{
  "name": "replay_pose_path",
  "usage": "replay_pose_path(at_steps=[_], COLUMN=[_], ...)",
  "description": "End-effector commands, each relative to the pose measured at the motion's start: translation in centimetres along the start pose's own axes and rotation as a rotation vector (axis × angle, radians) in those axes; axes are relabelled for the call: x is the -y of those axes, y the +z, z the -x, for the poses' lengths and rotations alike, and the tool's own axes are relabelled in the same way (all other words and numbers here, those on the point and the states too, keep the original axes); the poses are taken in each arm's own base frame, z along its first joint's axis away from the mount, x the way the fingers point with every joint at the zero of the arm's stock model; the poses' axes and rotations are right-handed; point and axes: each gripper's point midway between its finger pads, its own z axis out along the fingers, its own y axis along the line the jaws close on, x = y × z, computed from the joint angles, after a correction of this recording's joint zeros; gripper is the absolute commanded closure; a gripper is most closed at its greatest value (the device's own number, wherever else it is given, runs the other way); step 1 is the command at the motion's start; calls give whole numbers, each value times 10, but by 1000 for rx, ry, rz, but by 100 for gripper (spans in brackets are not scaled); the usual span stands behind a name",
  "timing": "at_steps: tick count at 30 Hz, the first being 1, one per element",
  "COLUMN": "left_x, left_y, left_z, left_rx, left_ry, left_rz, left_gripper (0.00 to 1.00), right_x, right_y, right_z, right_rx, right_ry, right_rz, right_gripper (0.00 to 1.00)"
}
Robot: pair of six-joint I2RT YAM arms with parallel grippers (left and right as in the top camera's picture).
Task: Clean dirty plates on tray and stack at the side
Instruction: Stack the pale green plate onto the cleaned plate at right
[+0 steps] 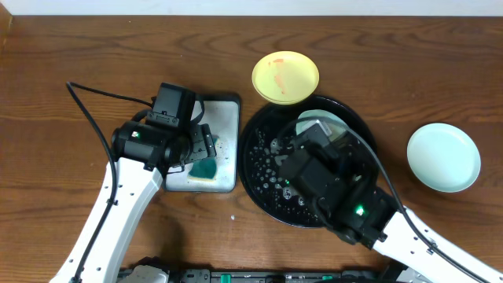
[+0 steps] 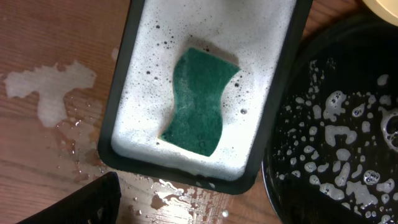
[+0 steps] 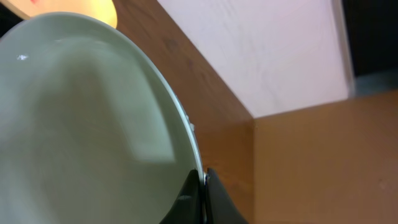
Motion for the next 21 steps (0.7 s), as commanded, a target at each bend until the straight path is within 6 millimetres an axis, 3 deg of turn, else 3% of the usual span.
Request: replay_pose_path(at_steps=[1, 7, 11, 13, 16, 21], left_x=[1, 1, 1, 1, 1, 1], left_y=[-8, -8, -8, -8, -8, -8], left_z=[8, 8, 8, 8, 8, 8], left_rx=[27, 27, 28, 27, 27, 27], left_ry=[-2, -2, -2, -2, -2, -2], left_rz=[-4, -4, -4, -4, -4, -4], left_gripper=[18, 18, 18, 18, 18, 18], right_x=[-5, -12, 2, 16, 53, 111], right_y=[10, 48, 77, 90, 110, 129], right_z=[-8, -42, -76, -95, -131, -216], right_rx=[-50, -257, -390, -438, -464, -540], right_ry=[201, 591, 813, 955, 1163, 1436], right_rz=[63, 255, 374, 418, 380, 150], right_gripper=[99, 99, 99, 99, 99, 99])
